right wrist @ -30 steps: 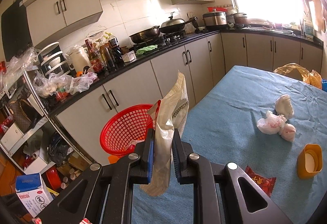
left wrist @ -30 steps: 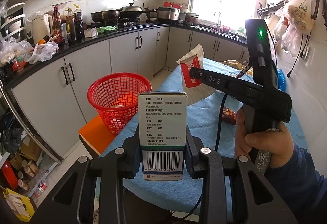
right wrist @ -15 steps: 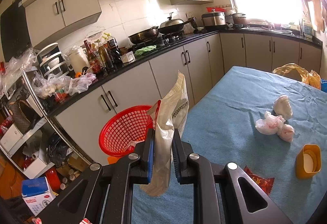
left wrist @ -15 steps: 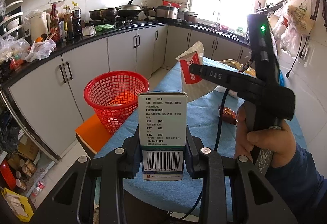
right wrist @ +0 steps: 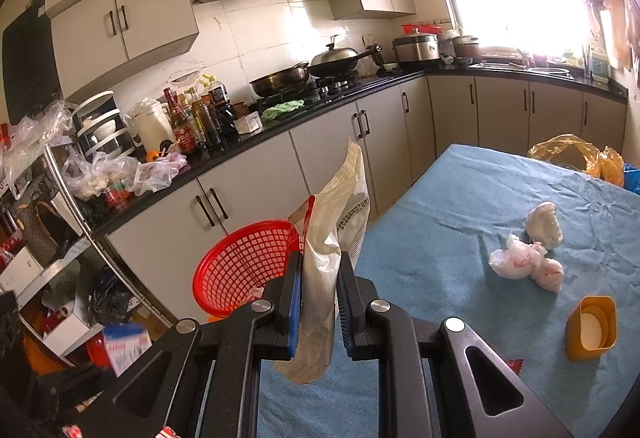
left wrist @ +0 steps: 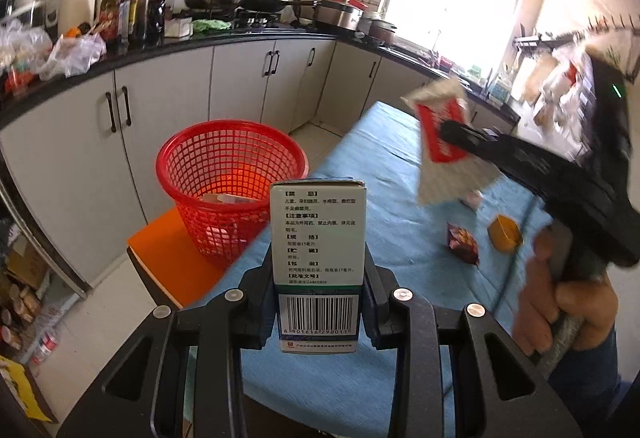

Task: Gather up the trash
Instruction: 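Carry box and bag over the red basket and open both tools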

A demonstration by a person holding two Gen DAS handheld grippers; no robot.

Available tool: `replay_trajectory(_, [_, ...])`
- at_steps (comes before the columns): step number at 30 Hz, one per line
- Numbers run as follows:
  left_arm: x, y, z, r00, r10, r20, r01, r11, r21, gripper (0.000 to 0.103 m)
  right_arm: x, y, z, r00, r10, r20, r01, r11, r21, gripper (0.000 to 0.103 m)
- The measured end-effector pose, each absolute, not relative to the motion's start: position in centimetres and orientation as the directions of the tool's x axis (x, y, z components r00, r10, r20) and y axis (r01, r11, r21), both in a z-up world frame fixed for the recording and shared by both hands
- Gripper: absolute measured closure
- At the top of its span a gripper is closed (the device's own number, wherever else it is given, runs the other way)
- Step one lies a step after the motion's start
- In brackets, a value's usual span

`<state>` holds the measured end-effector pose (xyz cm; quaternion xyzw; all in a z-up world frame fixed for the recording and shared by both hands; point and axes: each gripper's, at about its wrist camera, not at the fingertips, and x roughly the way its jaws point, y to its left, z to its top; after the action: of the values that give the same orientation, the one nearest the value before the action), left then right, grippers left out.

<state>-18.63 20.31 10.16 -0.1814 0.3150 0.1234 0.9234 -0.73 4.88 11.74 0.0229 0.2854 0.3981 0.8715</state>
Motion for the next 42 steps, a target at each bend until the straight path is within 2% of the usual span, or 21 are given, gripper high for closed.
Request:
replay_trajectory(13, [-13.5, 27.9, 8.3, 0.774, 0.048, -0.632, -0.338, 0.875, -0.348, 0.070, 0.0, 7.2, 10.0, 0.488, 0.692, -0.532, -0.691, 0.678, 0.248, 0.086])
replay_trajectory(20, [-10.4, 31.0, 8.0, 0.775, 0.036, -0.631, -0.340, 0.865, -0.369, 0.070, 1.2, 10.3, 10.6, 0.427, 0.713, -0.556, -0.701, 0.650, 0.295, 0.086])
replay_trajectory(33, [-7.5, 35.1, 5.7, 0.738, 0.071, -0.671, -0.393, 0.853, -0.342, 0.070, 5.2, 20.2, 8.7, 0.386, 0.676, -0.627, -0.694, 0.661, 0.285, 0.085])
replay_trajectory(36, [-7.0, 35.4, 5.5, 0.741, 0.064, -0.668, -0.383, 0.857, -0.343, 0.070, 6.2, 21.5, 7.8, 0.365, 0.667, -0.650, -0.690, 0.662, 0.293, 0.082])
replay_trajectory(38, [-7.0, 35.4, 5.5, 0.744, 0.069, -0.665, -0.387, 0.856, -0.344, 0.069, 6.7, 21.8, 7.4, 0.359, 0.662, -0.658, -0.684, 0.666, 0.297, 0.078])
replay_trajectory(42, [-7.3, 35.8, 5.3, 0.748, 0.069, -0.661, -0.391, 0.849, -0.355, 0.061, 7.0, 20.9, 7.7, 0.365, 0.673, -0.643, -0.677, 0.666, 0.313, 0.078])
